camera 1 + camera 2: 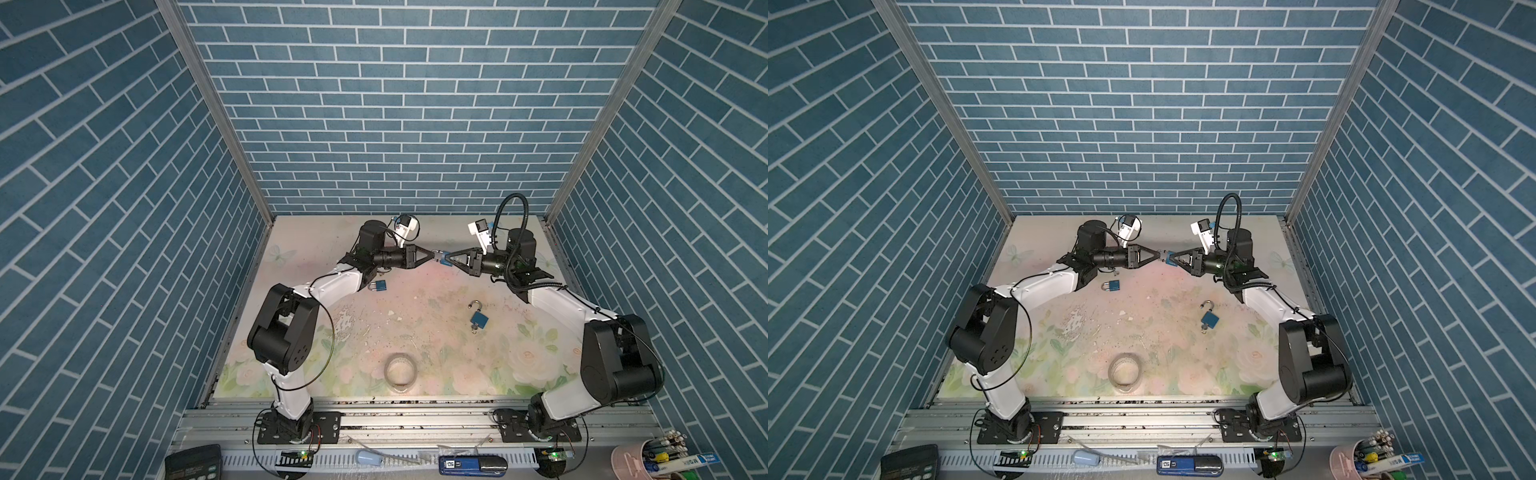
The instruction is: Lock with the key
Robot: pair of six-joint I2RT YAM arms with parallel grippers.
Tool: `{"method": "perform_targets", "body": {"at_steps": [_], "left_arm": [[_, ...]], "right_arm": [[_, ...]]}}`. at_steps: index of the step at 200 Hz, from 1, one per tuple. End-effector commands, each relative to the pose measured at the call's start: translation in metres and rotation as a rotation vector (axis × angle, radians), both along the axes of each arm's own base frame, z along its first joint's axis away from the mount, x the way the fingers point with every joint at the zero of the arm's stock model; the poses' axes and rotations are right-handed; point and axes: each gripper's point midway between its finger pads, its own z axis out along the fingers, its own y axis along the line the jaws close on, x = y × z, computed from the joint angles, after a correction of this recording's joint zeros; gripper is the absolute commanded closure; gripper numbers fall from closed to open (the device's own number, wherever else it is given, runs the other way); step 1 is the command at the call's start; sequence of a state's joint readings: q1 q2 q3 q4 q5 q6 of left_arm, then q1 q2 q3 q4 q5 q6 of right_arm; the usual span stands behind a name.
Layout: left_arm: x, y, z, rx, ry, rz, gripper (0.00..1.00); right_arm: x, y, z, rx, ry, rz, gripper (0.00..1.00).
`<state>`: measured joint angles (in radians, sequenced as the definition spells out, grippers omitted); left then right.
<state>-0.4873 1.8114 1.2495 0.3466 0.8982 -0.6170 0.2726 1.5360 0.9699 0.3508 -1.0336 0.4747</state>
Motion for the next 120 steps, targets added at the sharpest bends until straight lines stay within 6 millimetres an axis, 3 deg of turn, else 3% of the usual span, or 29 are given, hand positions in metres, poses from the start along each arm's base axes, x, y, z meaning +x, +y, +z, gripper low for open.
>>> {"method": "perform_targets", "body": {"at_steps": [1, 120], "left_arm": [[-0.006, -0.008, 0.009, -0.002, -0.013, -0.021, 1.00], [-0.026, -0.036, 0.036, -0.043, 0.005, -0.062, 1.00]], "right_arm": [[-0.002, 0.007, 0.022, 0.042, -0.062, 0.056, 1.00], [-0.006, 0.022, 0.020, 0.051, -0.039, 0.103, 1.00]]}}
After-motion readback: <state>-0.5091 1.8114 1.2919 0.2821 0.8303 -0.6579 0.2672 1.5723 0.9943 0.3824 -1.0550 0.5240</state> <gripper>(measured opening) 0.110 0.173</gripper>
